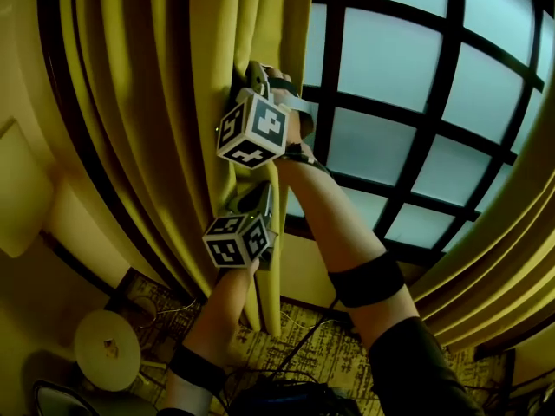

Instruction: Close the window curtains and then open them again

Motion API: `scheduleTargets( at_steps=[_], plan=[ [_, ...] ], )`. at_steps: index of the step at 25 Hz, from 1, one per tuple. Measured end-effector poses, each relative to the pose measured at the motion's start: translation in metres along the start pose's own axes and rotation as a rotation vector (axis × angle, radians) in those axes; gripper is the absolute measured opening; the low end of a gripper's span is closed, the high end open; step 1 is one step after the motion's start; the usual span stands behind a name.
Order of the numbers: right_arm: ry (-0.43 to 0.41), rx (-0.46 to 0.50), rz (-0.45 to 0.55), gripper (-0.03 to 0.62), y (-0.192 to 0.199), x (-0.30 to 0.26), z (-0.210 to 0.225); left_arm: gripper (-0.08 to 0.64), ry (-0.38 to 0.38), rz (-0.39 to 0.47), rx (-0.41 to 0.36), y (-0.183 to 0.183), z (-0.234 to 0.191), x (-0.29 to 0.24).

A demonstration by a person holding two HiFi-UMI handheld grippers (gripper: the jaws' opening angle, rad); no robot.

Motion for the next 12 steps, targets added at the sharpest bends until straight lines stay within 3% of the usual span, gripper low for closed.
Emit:
scheduleTargets(
  at_steps=[5, 12],
  plan=[
    [0.016, -0.007, 0.007, 0.02, -0.004, -0.017, -0.005, 0.0, -0.027, -0.003, 0.016, -0.004, -0.031, 0.006],
    [0.018, -0.022, 0.051, 0.02, 0.011, -0.016, 0.002, 0.0, -0.072, 0.012, 0.01, 0.001, -0.028, -0.007]
  ],
)
Point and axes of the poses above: the fingertips, and each gripper's own axes: x backward along the fingers, z to its right, y out of its underside, the point moved 9 cm from there along x, backward along the fingers, and after that the axes turned 2 degrees about -y, right-handed, at the moved point
